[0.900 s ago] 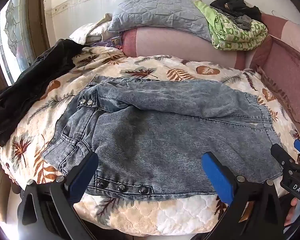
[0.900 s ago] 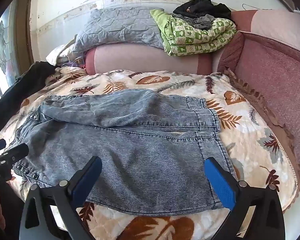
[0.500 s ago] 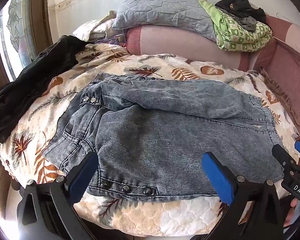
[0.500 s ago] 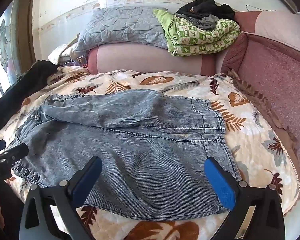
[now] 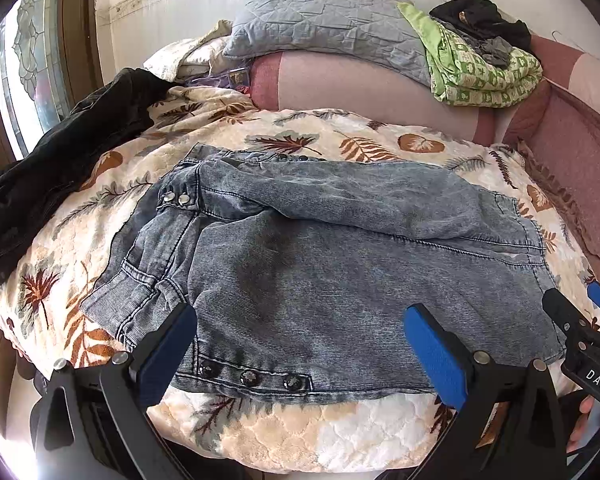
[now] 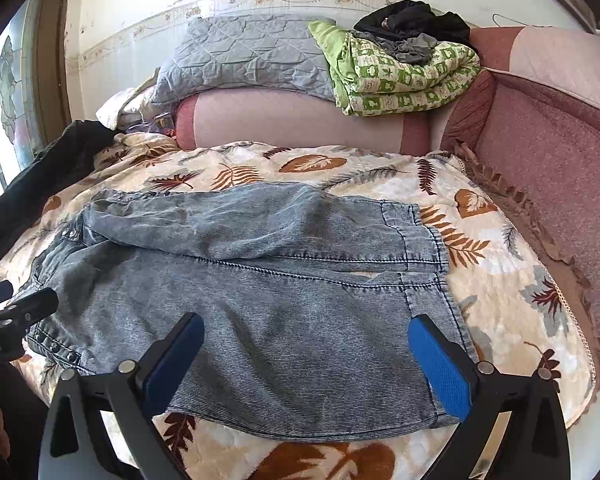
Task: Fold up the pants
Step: 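Move both grippers open over the waistband of the grey jeans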
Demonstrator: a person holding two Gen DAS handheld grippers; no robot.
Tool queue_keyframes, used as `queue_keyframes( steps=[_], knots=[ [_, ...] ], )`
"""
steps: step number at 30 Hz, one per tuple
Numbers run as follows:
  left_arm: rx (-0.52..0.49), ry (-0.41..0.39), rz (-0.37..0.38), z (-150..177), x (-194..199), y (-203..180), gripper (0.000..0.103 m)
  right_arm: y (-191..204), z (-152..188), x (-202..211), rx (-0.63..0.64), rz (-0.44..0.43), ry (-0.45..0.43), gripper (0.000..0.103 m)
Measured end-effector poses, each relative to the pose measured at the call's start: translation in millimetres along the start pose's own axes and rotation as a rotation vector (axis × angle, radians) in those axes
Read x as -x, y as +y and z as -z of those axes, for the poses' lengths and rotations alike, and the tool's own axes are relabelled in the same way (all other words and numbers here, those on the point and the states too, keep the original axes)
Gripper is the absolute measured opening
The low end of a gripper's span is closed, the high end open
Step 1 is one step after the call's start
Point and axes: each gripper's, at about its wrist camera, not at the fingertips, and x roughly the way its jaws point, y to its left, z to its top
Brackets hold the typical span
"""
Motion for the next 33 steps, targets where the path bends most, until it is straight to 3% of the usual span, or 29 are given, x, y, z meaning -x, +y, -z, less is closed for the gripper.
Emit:
queue_keyframes(
  steps=[33],
  knots=[
    [0.018,0.027,0.005,3.5,-9.7,7.5,0.103,-2.5,4.2,-7.2,0.001,0.004,0.007,0.103]
  ],
)
